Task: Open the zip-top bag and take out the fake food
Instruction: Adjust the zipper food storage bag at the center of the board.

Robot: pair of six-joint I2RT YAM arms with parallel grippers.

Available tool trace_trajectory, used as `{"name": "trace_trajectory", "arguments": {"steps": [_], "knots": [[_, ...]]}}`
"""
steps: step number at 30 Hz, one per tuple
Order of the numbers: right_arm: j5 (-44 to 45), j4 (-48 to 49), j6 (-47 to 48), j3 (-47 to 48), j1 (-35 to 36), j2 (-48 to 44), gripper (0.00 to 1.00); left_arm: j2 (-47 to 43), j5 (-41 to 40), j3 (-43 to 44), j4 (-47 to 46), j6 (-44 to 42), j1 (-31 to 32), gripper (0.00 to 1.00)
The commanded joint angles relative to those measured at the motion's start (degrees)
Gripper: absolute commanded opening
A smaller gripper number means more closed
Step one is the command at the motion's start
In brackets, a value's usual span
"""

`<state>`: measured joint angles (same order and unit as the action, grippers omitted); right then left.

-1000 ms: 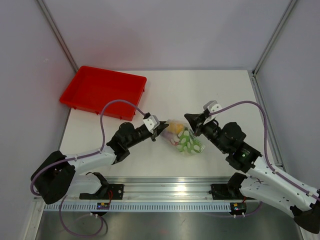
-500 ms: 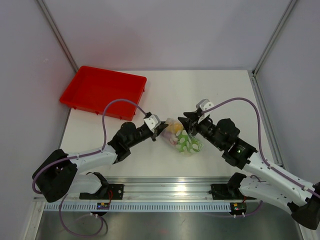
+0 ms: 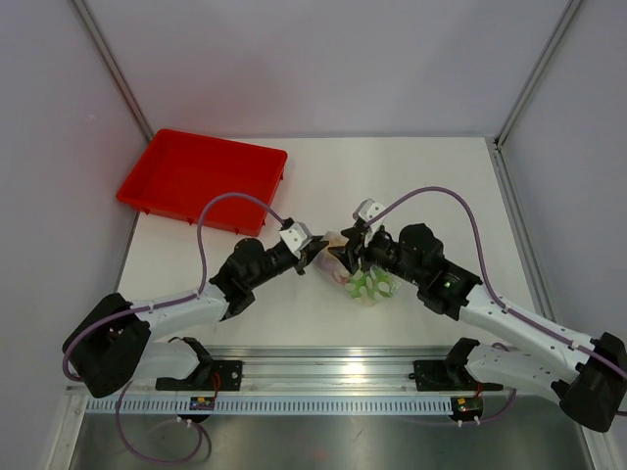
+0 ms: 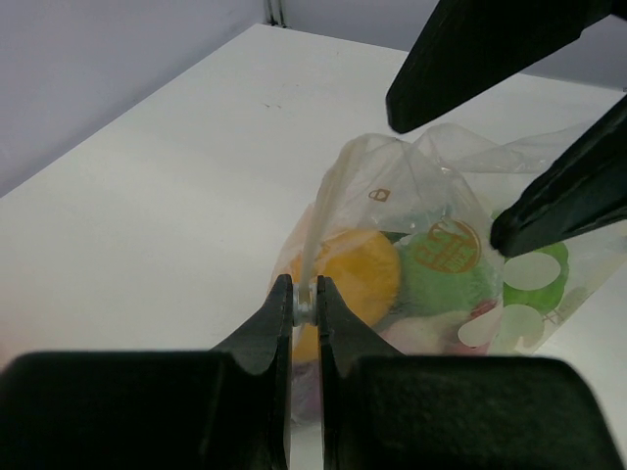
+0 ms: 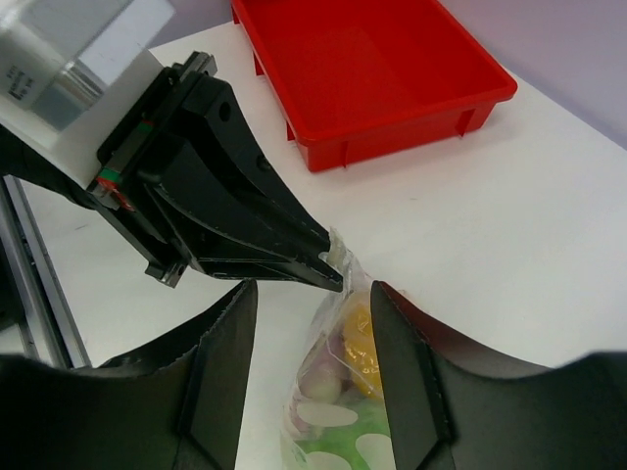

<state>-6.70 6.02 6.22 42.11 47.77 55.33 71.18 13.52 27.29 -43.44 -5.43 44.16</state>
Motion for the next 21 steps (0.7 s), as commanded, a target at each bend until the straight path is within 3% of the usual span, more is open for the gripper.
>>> {"name": "trace_trajectory", "arguments": {"steps": [1, 4, 7, 10, 11, 12, 21], "knots": [[-0.8, 1.4, 2.0, 3.2, -0.3, 2.0, 0.57, -2.0, 1.0, -0.1, -5.1, 0.6, -0.4, 0.00], [1.4, 3.2, 2.7, 2.6, -0.3, 3.5, 0.53, -2.0, 0.9, 0.0, -4.9, 0.6, -0.4, 0.00], [3.3, 3.6, 2.8, 3.3, -0.2, 5.1, 0.40, -2.1, 0.7, -0.1, -4.9, 0.7, -0.5, 0.00], [4.4, 3.6, 2.7, 3.2, -0.2, 5.4, 0.21, -2.3, 0.9, -0.3, -5.1, 0.9, -0.7, 0.00], [4.4, 3.7, 2.5, 3.2, -0.3, 5.1, 0.07, -2.3, 0.9, -0.3, -5.2, 0.9, -0.7, 0.00], [4.8, 3.7, 2.4, 3.1, -0.3, 4.9, 0.00, -2.4, 1.1, -0.5, -5.3, 0.9, -0.7, 0.00], [8.9, 9.4, 1.1, -1.2, -0.2, -0.7, 0.00, -1.0, 0.1, 0.4, -3.8, 0.9, -0.9, 0.00]]}}
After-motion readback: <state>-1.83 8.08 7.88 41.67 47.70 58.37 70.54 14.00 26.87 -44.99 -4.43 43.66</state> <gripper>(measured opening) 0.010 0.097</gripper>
